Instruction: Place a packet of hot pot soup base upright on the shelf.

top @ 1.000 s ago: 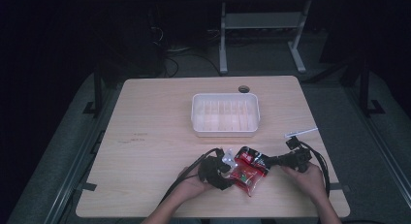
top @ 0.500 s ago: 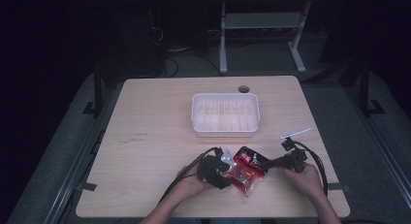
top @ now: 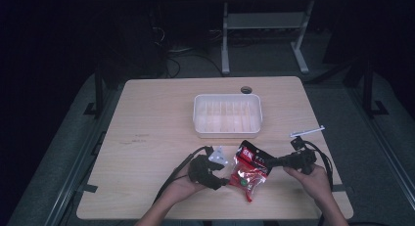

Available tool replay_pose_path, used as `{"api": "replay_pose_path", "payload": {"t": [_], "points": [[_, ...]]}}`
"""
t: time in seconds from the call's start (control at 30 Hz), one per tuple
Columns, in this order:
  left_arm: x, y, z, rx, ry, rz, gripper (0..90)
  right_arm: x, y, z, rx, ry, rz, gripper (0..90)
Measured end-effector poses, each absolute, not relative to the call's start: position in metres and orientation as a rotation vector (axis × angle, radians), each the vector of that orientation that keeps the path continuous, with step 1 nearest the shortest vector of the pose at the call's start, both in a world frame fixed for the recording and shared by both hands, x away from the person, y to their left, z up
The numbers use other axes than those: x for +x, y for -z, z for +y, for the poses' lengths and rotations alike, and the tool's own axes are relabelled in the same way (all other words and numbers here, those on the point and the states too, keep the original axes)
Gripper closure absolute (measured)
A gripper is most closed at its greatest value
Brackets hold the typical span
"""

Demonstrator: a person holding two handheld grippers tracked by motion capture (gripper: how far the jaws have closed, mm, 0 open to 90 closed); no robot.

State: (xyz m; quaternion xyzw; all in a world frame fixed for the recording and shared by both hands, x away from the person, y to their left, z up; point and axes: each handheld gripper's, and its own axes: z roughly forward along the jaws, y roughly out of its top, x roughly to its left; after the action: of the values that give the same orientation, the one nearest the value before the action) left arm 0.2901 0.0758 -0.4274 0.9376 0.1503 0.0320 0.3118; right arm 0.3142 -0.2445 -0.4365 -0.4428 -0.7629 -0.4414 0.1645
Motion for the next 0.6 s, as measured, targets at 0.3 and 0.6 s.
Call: {"api": "replay_pose_path", "payload": {"t": [0.3, 0.6], "points": [[0.286, 0.424, 0.11, 2.434, -0.121, 0.469, 43.0, 0.306, 0.402, -0.236, -1.21, 1.329, -2.237, 89.9], [0.282, 0.425, 0.148, 2.404, -0.16, 0.558, 41.1, 0.303, 0.376, -0.232, -1.198, 1.373, -2.251, 89.9]]}}
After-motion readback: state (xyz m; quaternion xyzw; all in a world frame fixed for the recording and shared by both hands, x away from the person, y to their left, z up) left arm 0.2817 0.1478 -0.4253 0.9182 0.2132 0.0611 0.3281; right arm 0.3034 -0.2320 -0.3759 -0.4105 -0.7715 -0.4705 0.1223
